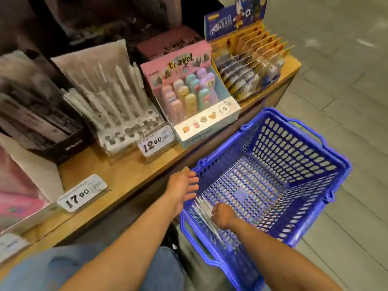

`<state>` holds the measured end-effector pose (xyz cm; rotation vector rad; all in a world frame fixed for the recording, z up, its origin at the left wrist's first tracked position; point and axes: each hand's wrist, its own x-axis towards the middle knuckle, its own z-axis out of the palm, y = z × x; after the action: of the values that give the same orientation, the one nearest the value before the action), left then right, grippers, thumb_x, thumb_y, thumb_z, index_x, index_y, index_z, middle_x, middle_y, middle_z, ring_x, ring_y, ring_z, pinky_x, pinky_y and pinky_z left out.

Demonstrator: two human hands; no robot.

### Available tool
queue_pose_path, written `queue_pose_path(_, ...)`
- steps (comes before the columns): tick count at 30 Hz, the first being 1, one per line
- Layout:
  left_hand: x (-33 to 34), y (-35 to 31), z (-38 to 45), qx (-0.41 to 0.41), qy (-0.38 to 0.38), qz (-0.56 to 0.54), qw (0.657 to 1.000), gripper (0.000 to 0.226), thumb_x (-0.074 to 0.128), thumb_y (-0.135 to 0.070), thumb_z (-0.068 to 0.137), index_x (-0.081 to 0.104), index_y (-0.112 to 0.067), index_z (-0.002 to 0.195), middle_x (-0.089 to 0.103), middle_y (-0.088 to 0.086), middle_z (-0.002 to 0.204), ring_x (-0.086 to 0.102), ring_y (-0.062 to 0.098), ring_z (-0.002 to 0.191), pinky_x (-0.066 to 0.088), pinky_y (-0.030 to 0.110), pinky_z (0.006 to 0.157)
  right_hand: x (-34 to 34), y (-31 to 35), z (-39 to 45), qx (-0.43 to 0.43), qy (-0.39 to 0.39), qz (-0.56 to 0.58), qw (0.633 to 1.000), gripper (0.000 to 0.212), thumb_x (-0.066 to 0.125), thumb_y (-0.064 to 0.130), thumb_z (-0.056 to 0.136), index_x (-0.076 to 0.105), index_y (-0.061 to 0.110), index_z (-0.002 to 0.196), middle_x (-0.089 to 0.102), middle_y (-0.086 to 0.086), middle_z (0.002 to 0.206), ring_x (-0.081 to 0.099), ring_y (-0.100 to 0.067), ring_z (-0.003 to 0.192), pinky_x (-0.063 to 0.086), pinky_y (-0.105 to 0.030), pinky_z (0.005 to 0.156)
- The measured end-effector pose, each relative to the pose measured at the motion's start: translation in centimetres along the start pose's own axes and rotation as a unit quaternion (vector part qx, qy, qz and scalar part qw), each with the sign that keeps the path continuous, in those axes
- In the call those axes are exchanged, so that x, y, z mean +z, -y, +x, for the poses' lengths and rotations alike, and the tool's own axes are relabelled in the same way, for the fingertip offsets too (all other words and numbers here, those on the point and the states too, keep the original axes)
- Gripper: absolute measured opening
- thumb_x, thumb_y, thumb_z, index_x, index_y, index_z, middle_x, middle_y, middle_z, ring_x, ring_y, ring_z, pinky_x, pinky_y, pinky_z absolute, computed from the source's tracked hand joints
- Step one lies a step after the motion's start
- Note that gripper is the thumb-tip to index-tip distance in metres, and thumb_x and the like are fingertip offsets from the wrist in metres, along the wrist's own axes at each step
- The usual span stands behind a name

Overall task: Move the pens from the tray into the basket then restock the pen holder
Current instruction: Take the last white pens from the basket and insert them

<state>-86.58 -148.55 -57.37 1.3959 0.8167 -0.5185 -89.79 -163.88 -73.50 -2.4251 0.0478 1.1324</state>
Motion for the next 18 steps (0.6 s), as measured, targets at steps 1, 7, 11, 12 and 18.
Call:
queue_pose_path(1, -0.1, 0.2, 0.3, 0.000, -0.005, -0.006, 1.000, 0.036, 0.034, -0.036, 0.108, 0.058, -0.011, 0.104, 0.063, 0.007, 0.094, 0.055, 0.017, 0.069, 0.042, 0.028, 0.060, 0.7, -0.3, 0.7, 0.004, 0.011, -0.022, 1.000, 0.028, 0.051, 0.017, 0.092, 0.067, 0.001, 0.108, 0.065, -0.019, 0.115, 0.061, -0.031, 0.108, 0.046, -0.030, 0.084)
queue_pose_path(7, -0.5, 0.9, 1.8, 0.019, -0.027, -0.016, 0.999, 0.037, 0.033, -0.036, 0.107, 0.062, -0.014, 0.102, 0.071, 0.004, 0.096, 0.061, 0.016, 0.075, 0.048, 0.028, 0.064, 3.6, -0.6, 2.6, 0.002, 0.021, -0.128, 0.991, 0.032, 0.057, 0.016, 0.086, 0.060, 0.004, 0.115, 0.060, -0.018, 0.124, 0.060, -0.032, 0.114, 0.049, -0.035, 0.090)
queue_pose_path(11, -0.8, 1.7, 2.2, 0.038, -0.034, -0.006, 0.999, 0.040, 0.033, -0.041, 0.107, 0.065, -0.016, 0.107, 0.076, 0.001, 0.099, 0.067, 0.016, 0.085, 0.050, 0.027, 0.066, 4.8, -0.9, 3.5, 0.009, 0.014, -0.167, 0.986, 0.032, 0.056, 0.016, 0.091, 0.056, 0.007, 0.122, 0.059, -0.015, 0.128, 0.058, -0.033, 0.116, 0.049, -0.037, 0.091)
queue_pose_path(12, -1.0, 2.0, 2.3, 0.041, -0.036, -0.006, 0.998, 0.040, 0.033, -0.041, 0.107, 0.065, -0.016, 0.108, 0.076, 0.001, 0.098, 0.067, 0.016, 0.087, 0.050, 0.028, 0.067, 5.0, -1.0, 3.7, 0.014, 0.010, -0.160, 0.987, 0.031, 0.055, 0.015, 0.091, 0.057, 0.006, 0.121, 0.059, -0.015, 0.127, 0.059, -0.033, 0.116, 0.049, -0.037, 0.091)
queue_pose_path(18, -1.2, 2.7, 2.1, 0.039, -0.034, -0.003, 0.999, 0.035, 0.039, -0.039, 0.106, 0.065, -0.015, 0.107, 0.076, 0.005, 0.102, 0.068, 0.021, 0.091, 0.054, 0.031, 0.073, 2.3, -0.5, 2.6, 0.004, -0.027, -0.005, 1.000, 0.024, 0.060, 0.032, 0.095, 0.051, 0.011, 0.088, 0.061, -0.013, 0.095, 0.058, -0.027, 0.083, 0.046, -0.033, 0.073)
